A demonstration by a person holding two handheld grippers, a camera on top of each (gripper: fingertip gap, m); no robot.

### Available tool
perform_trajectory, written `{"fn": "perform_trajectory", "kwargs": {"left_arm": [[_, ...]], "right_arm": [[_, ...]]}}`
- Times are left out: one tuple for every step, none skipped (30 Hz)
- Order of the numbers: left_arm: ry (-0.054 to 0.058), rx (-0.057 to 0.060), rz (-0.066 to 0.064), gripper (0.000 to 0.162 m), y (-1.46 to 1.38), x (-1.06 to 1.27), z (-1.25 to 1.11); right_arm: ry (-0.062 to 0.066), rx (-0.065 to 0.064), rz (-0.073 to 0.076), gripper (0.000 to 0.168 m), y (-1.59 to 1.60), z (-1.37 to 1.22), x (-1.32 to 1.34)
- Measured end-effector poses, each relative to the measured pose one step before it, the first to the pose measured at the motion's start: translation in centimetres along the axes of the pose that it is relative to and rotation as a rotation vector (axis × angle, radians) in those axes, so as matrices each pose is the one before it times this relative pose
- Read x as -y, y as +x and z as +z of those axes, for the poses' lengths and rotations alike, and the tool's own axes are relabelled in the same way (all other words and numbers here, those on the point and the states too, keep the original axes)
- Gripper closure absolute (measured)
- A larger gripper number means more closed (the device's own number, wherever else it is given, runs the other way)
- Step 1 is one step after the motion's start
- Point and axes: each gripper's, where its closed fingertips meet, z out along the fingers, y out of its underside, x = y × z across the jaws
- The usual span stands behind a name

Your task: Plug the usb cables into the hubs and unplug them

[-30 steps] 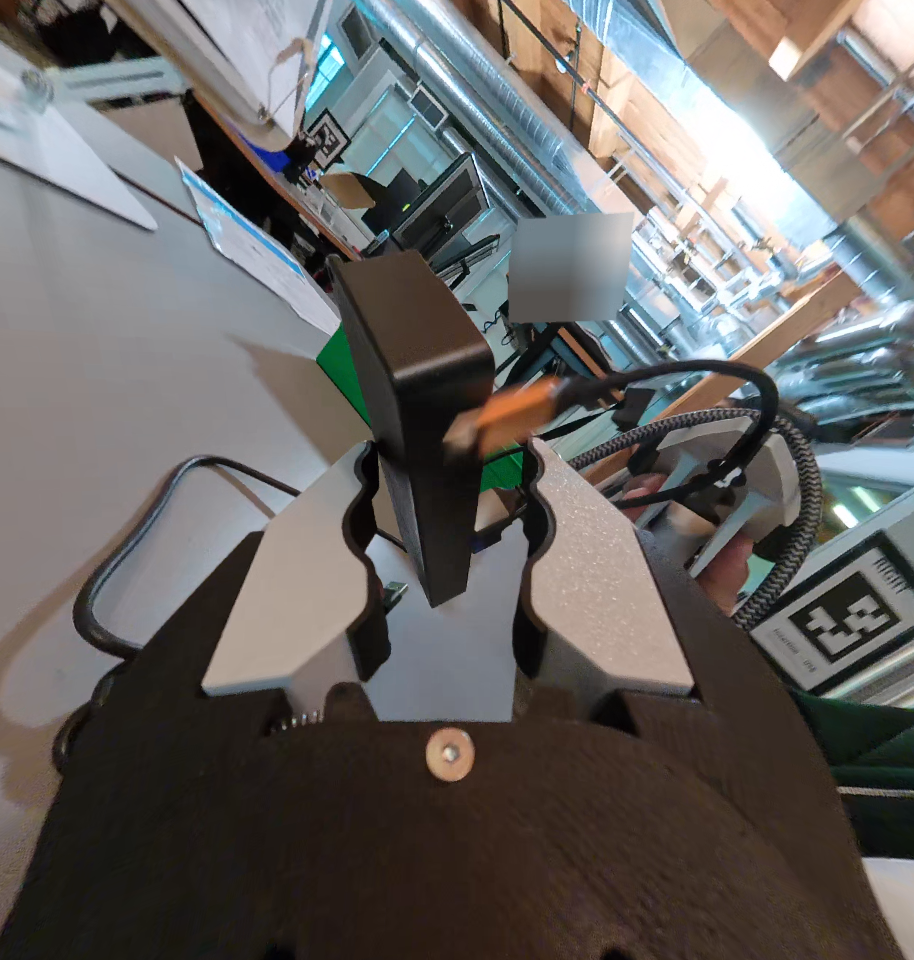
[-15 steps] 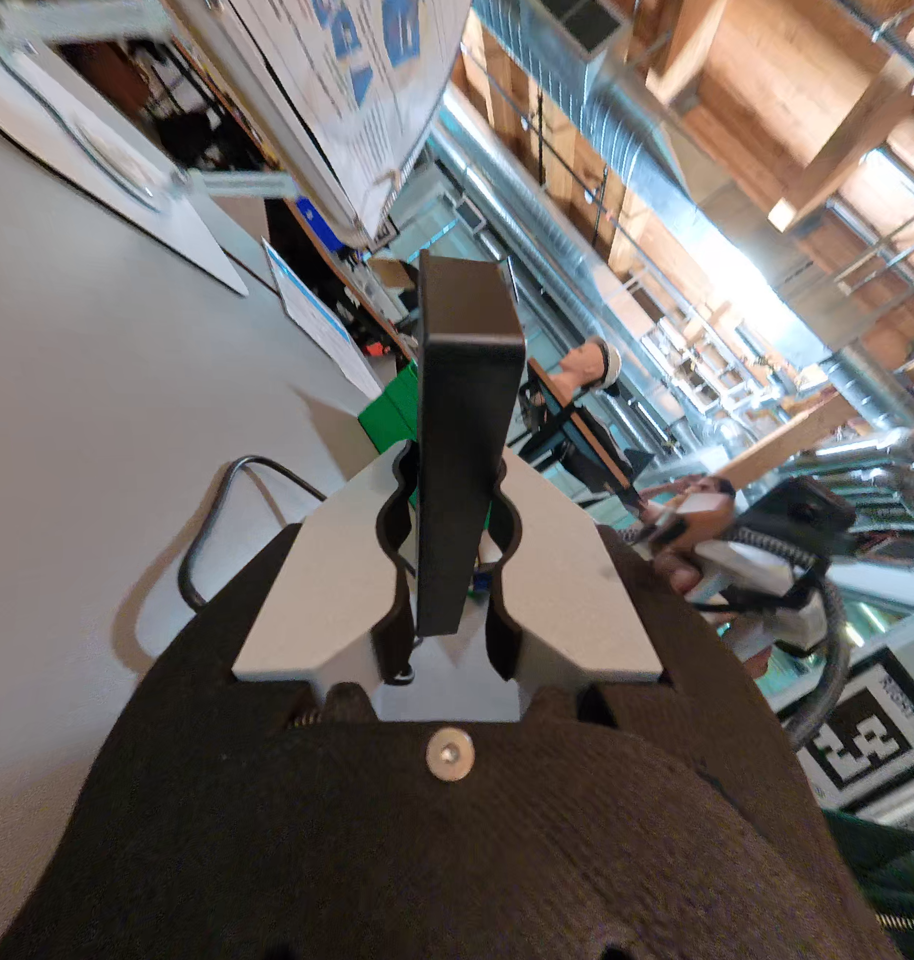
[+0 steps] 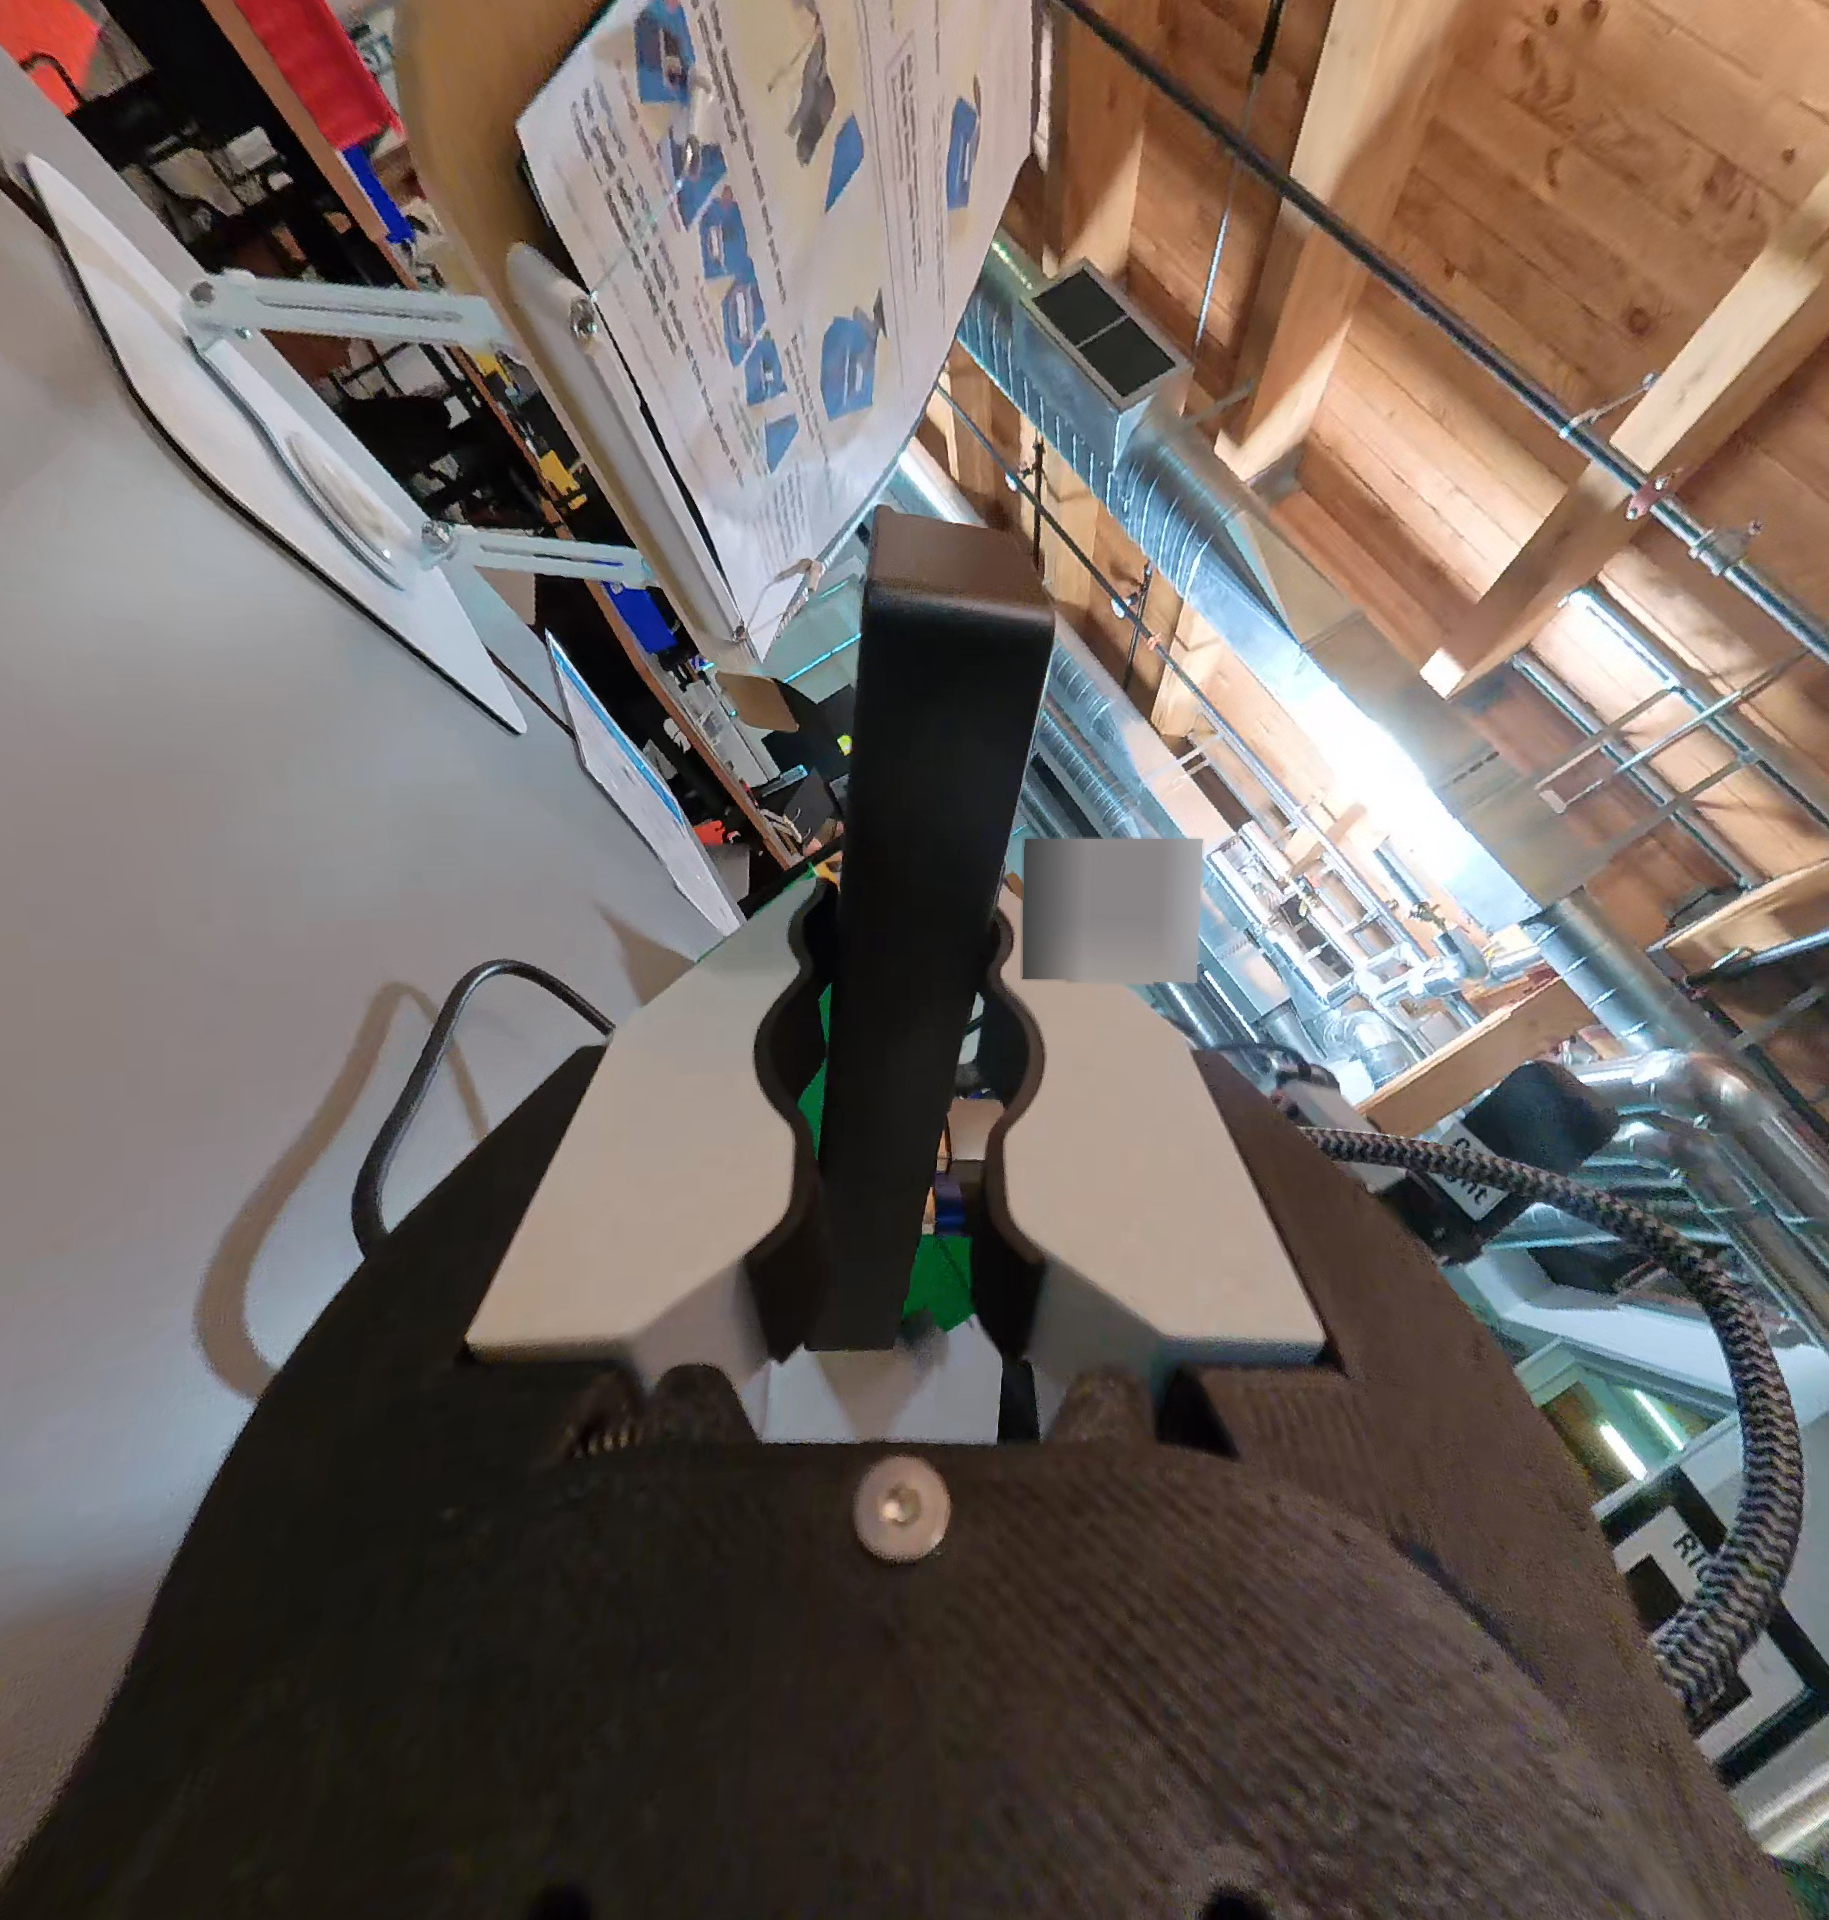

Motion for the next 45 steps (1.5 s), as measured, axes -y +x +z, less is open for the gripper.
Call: {"fn": "perform_trajectory", "kwargs": {"left_arm": [[-0.0094,-0.0027,0.0061,0.140,0.106,-0.233,0.091],[-0.0094,-0.0024,0.0056,0.140,0.112,-0.244,0.094],[-0.0107,-0.0023,0.0054,0.140,0.093,-0.257,0.102],[-0.0119,-0.0020,0.0030,0.140,0.065,-0.267,0.100],[-0.0102,-0.0020,-0.0002,0.139,0.026,-0.249,0.098],[-0.0053,0.0013,-0.0003,0.139,-0.022,-0.172,0.065],[-0.0015,0.0030,-0.0009,0.139,-0.060,-0.099,0.045],[-0.0026,0.0020,-0.0038,0.139,-0.060,-0.086,0.023],[-0.0023,0.0007,-0.0038,0.139,-0.048,-0.064,0.014],[0.0002,-0.0003,-0.0018,0.139,-0.014,0.001,-0.011],[0.0012,-0.0008,-0.0011,0.139,0.016,0.016,-0.016],[0.0004,-0.0011,-0.0009,0.139,0.021,0.018,-0.013],[-0.0008,-0.0007,-0.0009,0.139,0.011,-0.005,-0.001],[-0.0019,0.0000,-0.0019,0.139,-0.014,-0.028,-0.001],[-0.0014,0.0008,-0.0019,0.139,-0.042,-0.042,0.013],[-0.0021,0.0008,-0.0022,0.140,-0.044,-0.050,0.021],[-0.0032,0.0004,-0.0029,0.140,-0.046,-0.074,0.032],[-0.0035,0.0006,-0.0029,0.140,-0.041,-0.068,0.025],[-0.0016,0.0009,-0.0017,0.140,-0.044,-0.049,0.020],[-0.0010,0.0000,-0.0019,0.140,-0.023,-0.024,0.011],[-0.0015,-0.0007,-0.0020,0.140,-0.011,-0.032,0.007],[-0.0009,-0.0002,-0.0015,0.140,-0.010,-0.015,-0.007],[0.0010,-0.0001,-0.0008,0.140,0.003,0.014,-0.017],[0.0008,-0.0007,-0.0005,0.140,0.013,0.022,-0.011],[-0.0001,-0.0011,-0.0004,0.140,0.018,0.004,-0.009],[0.0007,-0.0021,0.0001,0.140,0.021,0.005,0.002],[0.0002,-0.0035,-0.0018,0.140,0.040,0.007,-0.008],[-0.0012,-0.0032,-0.0033,0.140,0.023,-0.026,-0.002],[-0.0014,-0.0019,-0.0024,0.140,0.025,-0.022,0.013],[0.0002,-0.0011,0.0000,0.140,0.021,-0.004,-0.004],[0.0003,-0.0007,0.0012,0.140,0.029,-0.001,-0.001],[-0.0016,0.0000,0.0009,0.140,-0.002,-0.023,0.013],[-0.0022,0.0002,-0.0004,0.140,-0.010,-0.028,0.010],[-0.0013,0.0005,-0.0020,0.140,-0.021,-0.029,0.020],[-0.0009,0.0008,-0.0024,0.140,-0.038,-0.033,0.016],[-0.0018,0.0009,-0.0017,0.140,-0.031,-0.054,0.017],[-0.0025,0.0010,-0.0010,0.140,-0.021,-0.050,0.009],[-0.0017,0.0010,0.0003,0.140,-0.007,-0.037,0.016],[-0.0002,0.0004,0.0017,0.140,0.010,-0.009,-0.006],[-0.0005,-0.0005,0.0010,0.140,0.022,-0.011,0.006],[-0.0010,-0.0006,0.0007,0.140,0.021,-0.010,0.007],[-0.0003,0.0002,0.0003,0.139,-0.004,-0.010,0.006],[-0.0002,0.0005,-0.0005,0.139,-0.021,-0.023,0.009],[-0.0008,0.0007,-0.0003,0.140,-0.002,-0.030,0.006],[-0.0010,-0.0001,0.0009,0.140,0.009,-0.027,0.008]], "right_arm": [[0.0113,-0.0542,-0.0035,0.167,1.477,-1.416,0.314],[0.0081,-0.0597,-0.0041,0.166,1.588,-1.418,0.234],[0.0054,-0.0588,-0.0039,0.166,1.618,-1.363,0.146],[0.0039,-0.0549,-0.0041,0.166,1.589,-1.264,0.050],[0.0031,-0.0516,-0.0030,0.167,1.555,-1.159,-0.061],[0.0044,-0.0453,0.0017,0.166,1.483,-1.031,-0.141],[0.0079,-0.0353,0.0088,0.167,1.348,-0.880,-0.178],[0.0134,-0.0260,0.0155,0.166,1.221,-0.752,-0.184],[0.0189,-0.0164,0.0203,0.167,1.078,-0.629,-0.172],[0.0184,-0.0096,0.0244,0.167,0.965,-0.517,-0.251],[0.0147,-0.0053,0.0283,0.167,0.897,-0.420,-0.354],[0.0123,-0.0020,0.0321,0.167,0.839,-0.350,-0.421],[0.0099,-0.0006,0.0353,0.167,0.814,-0.294,-0.468],[0.0080,0.0038,0.0362,0.167,0.719,-0.263,-0.465],[0.0103,0.0140,0.0352,0.167,0.518,-0.226,-0.404],[0.0143,0.0288,0.0323,0.167,0.244,-0.205,-0.324],[0.0145,0.0414,0.0300,0.166,-0.004,-0.161,-0.285],[0.0146,0.0387,0.0288,0.166,-0.019,-0.124,-0.279],[0.0152,0.0253,0.0263,0.166,0.143,-0.097,-0.302],[0.0092,0.0126,0.0247,0.166,0.320,-0.033,-0.411],[-0.0010,0.0038,0.0247,0.166,0.449,0.028,-0.592],[-0.0120,0.0036,0.0247,0.166,0.447,0.096,-0.753],[-0.0224,0.0082,0.0259,0.167,0.369,0.141,-0.912],[-0.0290,0.0074,0.0298,0.167,0.375,0.182,-1.006],[-0.0326,-0.0008,0.0355,0.167,0.522,0.189,-1.050],[-0.0354,-0.0150,0.0427,0.167,0.761,0.185,-1.071],[-0.0361,-0.0330,0.0520,0.167,1.091,0.159,-1.058],[-0.0308,-0.0461,0.0611,0.166,1.327,0.103,-0.927],[-0.0224,-0.0527,0.0653,0.166,1.429,0.034,-0.732],[-0.0182,-0.0606,0.0580,0.158,1.497,-0.045,-0.538],[-0.0170,-0.0667,0.0378,0.143,1.461,-0.110,-0.369],[-0.0123,-0.0633,0.0125,0.133,1.235,-0.176,-0.210],[-0.0026,-0.0574,-0.0040,0.126,0.978,-0.250,-0.006],[0.0070,-0.0359,-0.0100,0.117,0.503,-0.264,0.211],[0.0165,-0.0177,-0.0101,0.122,0.109,-0.290,0.427],[0.0174,-0.0270,-0.0103,0.117,0.132,-0.328,0.529],[0.0098,-0.0399,-0.0228,0.119,0.192,-0.387,0.506],[0.0083,-0.0452,-0.0446,0.121,0.105,-0.411,0.567],[0.0107,-0.0375,-0.0583,0.120,-0.143,-0.429,0.654],[0.0121,-0.0245,-0.0573,0.120,-0.416,-0.433,0.727],[0.0160,-0.0084,-0.0491,0.120,-0.713,-0.376,0.830],[0.0222,0.0072,-0.0411,0.119,-1.021,-0.324,0.947],[0.0288,0.0206,-0.0362,0.118,-1.318,-0.248,1.058],[0.0325,0.0322,-0.0336,0.119,-1.601,-0.132,1.112],[0.0339,0.0417,-0.0330,0.119,-1.882,0.020,1.111]]}}
